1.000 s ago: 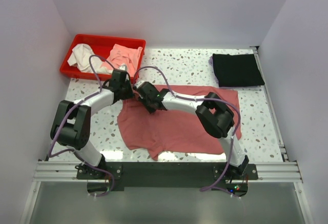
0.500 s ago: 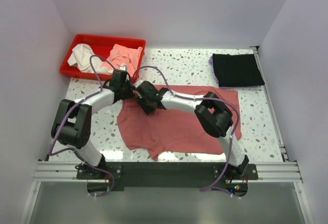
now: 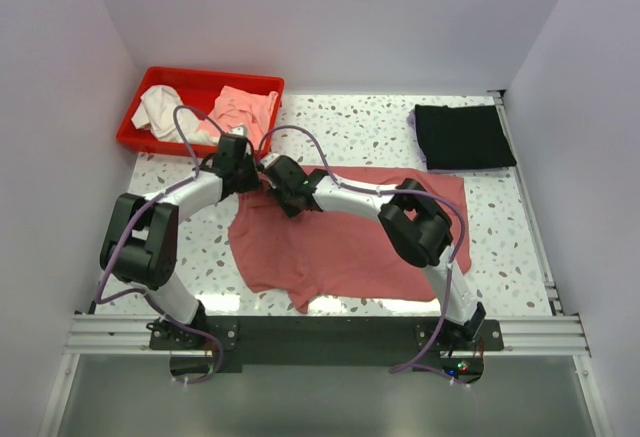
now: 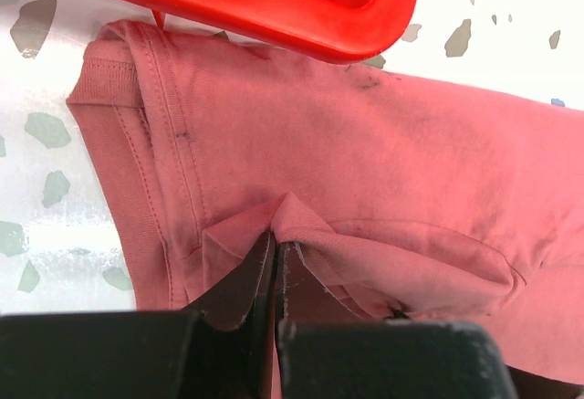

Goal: Fold and stack the t-shirts
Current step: Fold the tshirt

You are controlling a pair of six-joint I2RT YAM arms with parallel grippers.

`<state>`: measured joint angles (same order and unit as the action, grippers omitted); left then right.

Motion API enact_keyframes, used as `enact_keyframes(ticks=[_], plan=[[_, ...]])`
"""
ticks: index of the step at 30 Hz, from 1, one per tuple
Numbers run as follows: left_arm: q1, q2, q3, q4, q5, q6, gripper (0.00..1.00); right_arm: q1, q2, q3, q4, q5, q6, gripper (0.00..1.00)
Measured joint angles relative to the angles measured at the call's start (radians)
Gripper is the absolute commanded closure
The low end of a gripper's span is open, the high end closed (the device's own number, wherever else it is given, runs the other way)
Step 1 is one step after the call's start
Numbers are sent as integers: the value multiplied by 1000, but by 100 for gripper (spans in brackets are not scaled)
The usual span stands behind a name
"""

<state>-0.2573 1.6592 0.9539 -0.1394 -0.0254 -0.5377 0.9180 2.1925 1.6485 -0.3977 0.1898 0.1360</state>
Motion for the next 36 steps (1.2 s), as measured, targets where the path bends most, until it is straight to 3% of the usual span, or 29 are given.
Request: enact_keyframes(ticks=[19,36], plan=[[0,-57,-8,-12,6,-1,100,-3,-42,22,-105,-21,-72,100],[-27,-325,-243,-71,68,-74,100,-3,-206,-39,-262,-121,-153,100]])
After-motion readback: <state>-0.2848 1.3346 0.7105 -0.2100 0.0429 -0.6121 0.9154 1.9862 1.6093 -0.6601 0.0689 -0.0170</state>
